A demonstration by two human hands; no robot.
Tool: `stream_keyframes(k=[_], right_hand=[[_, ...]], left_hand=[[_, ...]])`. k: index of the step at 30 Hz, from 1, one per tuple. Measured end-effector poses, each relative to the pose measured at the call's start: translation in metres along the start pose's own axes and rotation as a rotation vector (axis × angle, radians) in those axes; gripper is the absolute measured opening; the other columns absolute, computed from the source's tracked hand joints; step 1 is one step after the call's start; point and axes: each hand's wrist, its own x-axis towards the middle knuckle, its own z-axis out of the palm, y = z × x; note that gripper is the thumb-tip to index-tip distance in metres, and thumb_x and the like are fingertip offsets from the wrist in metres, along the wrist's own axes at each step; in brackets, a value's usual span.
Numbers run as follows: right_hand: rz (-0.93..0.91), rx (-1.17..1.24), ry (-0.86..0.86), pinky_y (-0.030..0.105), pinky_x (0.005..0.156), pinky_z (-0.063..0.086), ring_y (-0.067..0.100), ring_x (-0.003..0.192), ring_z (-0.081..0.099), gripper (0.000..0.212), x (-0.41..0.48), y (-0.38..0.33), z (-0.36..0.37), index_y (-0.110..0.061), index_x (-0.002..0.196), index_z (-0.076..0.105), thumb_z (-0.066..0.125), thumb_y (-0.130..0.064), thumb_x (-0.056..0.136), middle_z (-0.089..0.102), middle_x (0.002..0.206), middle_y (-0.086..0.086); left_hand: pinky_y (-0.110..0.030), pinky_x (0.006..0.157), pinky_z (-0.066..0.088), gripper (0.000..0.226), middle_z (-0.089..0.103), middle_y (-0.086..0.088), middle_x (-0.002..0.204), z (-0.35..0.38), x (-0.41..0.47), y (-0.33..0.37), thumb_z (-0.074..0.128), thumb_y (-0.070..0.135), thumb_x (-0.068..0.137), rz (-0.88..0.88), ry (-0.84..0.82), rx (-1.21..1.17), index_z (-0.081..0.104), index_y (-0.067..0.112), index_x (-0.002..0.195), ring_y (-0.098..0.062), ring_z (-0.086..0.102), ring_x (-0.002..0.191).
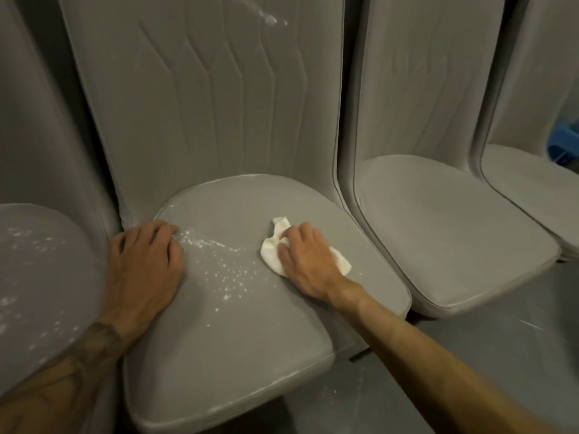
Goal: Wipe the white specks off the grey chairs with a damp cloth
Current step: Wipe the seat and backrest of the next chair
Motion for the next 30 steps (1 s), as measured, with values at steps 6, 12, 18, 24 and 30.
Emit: stream_keyframes(k=[6,12,18,24,30], right_hand=[[0.208,-0.075,-0.037,0.047,0.097,0.036,0.037,0.109,0.048,0.034,0.014,0.065,-0.028,-0.004,0.12,0.051,0.035,-0.03,0.106,0.051,0.122,0.019],[0.025,-0.046,0.017,0.045,0.086,0.036,0.032,0.095,0.045,0.033,-0.008,0.012,-0.001,-0.009,0.117,0.05,0.03,-0.033,0.104,0.051,0.112,0.014],[0.047,-0.013,0.001,0.044,0.088,0.037,0.03,0.096,0.045,0.032,-0.009,0.057,-0.022,-0.009,0.115,0.052,0.035,-0.034,0.104,0.049,0.111,0.012],[0.15,-0.101,0.074,0.041,0.082,0.032,0.028,0.091,0.043,0.032,-0.02,0.032,-0.01,-0.012,0.113,0.05,0.026,-0.031,0.104,0.052,0.11,0.012],[0.023,-0.016,-0.001,0.041,0.086,0.037,0.026,0.093,0.042,0.032,-0.028,0.028,-0.016,-0.012,0.112,0.049,0.029,-0.035,0.104,0.048,0.11,0.008]], left_hand=[[-0.048,0.104,0.034,0.036,0.065,-0.004,0.121,0.003,0.0,-0.003,0.033,0.03,0.1,0.002,-0.003,0.007,0.062,0.019,0.119,-0.027,0.058,0.115],[-0.049,0.104,0.034,0.035,0.064,-0.003,0.124,0.005,0.0,-0.006,0.032,0.033,0.103,-0.004,-0.016,0.029,0.06,0.022,0.12,-0.027,0.057,0.115],[-0.05,0.108,0.034,0.04,0.065,-0.006,0.131,-0.003,0.001,0.005,0.034,0.032,0.101,-0.022,-0.04,0.023,0.063,0.02,0.125,-0.03,0.058,0.122],[-0.05,0.108,0.034,0.039,0.066,-0.008,0.13,-0.006,0.0,0.007,0.035,0.03,0.101,-0.029,-0.04,-0.001,0.065,0.017,0.123,-0.031,0.058,0.122],[-0.051,0.106,0.036,0.04,0.066,-0.012,0.128,-0.007,-0.003,0.006,0.034,0.029,0.103,-0.003,-0.018,-0.028,0.065,0.013,0.123,-0.035,0.059,0.12]])
